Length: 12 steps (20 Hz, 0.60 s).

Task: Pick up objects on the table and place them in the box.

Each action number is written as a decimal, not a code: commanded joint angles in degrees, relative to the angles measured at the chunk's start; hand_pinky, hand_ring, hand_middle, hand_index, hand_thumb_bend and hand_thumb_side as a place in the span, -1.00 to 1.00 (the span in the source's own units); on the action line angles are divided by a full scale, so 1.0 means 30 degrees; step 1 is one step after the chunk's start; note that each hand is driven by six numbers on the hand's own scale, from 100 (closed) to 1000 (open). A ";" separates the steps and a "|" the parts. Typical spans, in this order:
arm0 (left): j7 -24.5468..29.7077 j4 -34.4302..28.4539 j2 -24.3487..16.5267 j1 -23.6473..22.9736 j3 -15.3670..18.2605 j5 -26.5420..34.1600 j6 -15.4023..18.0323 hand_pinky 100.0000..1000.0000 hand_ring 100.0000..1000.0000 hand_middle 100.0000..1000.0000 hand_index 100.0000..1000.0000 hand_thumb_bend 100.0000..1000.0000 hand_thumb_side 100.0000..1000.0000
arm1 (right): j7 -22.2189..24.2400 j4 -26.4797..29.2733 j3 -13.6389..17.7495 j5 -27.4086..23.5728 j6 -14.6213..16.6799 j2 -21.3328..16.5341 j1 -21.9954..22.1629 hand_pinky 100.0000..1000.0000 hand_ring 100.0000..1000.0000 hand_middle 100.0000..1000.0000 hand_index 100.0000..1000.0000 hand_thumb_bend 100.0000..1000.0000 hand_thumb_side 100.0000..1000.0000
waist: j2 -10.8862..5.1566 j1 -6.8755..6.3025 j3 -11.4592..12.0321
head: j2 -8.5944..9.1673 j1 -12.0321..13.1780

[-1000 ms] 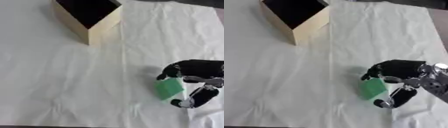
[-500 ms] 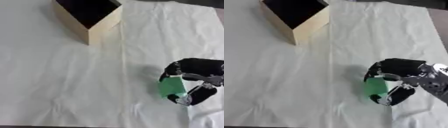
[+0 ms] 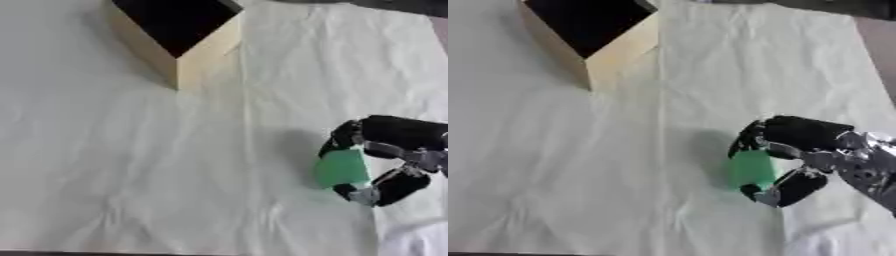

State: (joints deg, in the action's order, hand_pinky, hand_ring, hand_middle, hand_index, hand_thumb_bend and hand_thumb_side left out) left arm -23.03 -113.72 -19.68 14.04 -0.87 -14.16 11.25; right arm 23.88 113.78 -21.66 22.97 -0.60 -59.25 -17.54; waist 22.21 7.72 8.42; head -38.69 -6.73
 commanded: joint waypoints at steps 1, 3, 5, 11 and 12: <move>0.0048 -0.0289 -0.0166 0.0064 0.0022 -0.0020 0.0004 0.14 0.13 0.46 0.47 -0.53 0.29 | -0.0434 0.0272 0.0759 -0.0382 0.0149 -0.0361 -0.0438 0.24 0.16 -0.34 0.10 -1.00 -1.00 | -0.0372 -0.0072 -0.0049 | 0.0153 0.0012; 0.0055 -0.0289 -0.0176 0.0059 0.0021 -0.0021 0.0008 0.14 0.13 0.46 0.47 -0.53 0.29 | -0.0755 0.0272 0.1139 -0.0491 0.0352 -0.0496 -0.0750 0.24 0.16 -0.34 0.10 -1.00 -1.00 | -0.0402 -0.0051 -0.0054 | 0.0147 0.0020; 0.0071 -0.0289 -0.0196 0.0051 0.0016 -0.0019 0.0001 0.14 0.13 0.46 0.47 -0.53 0.29 | -0.1042 0.0272 0.1526 -0.0695 0.0467 -0.0674 -0.1116 0.24 0.15 -0.35 0.10 -1.00 -1.00 | -0.0430 -0.0029 -0.0070 | 0.0147 0.0029; 0.0137 -0.0289 -0.0327 0.0040 -0.0016 -0.0023 -0.0005 0.14 0.13 0.46 0.47 -0.53 0.29 | -0.1066 0.0272 0.2663 -0.1798 0.0369 -0.1472 -0.2824 0.26 0.16 -0.34 0.11 -1.00 -1.00 | -0.0593 0.0108 0.0073 | 0.0180 -0.0020; 0.0149 -0.0289 -0.0346 0.0035 -0.0026 -0.0017 -0.0006 0.14 0.13 0.46 0.47 -0.53 0.29 | -0.0965 0.0272 0.2812 -0.2001 0.0317 -0.1567 -0.3135 0.26 0.16 -0.33 0.11 -1.00 -1.00 | -0.0630 0.0143 0.0124 | 0.0197 -0.0059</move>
State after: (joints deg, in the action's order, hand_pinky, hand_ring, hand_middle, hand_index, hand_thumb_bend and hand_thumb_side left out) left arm -22.79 -113.72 -19.70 14.02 -0.88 -14.15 11.13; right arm 20.92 113.78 -14.82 18.00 0.47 -61.37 -26.23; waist 21.60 8.52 8.88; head -38.69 -6.74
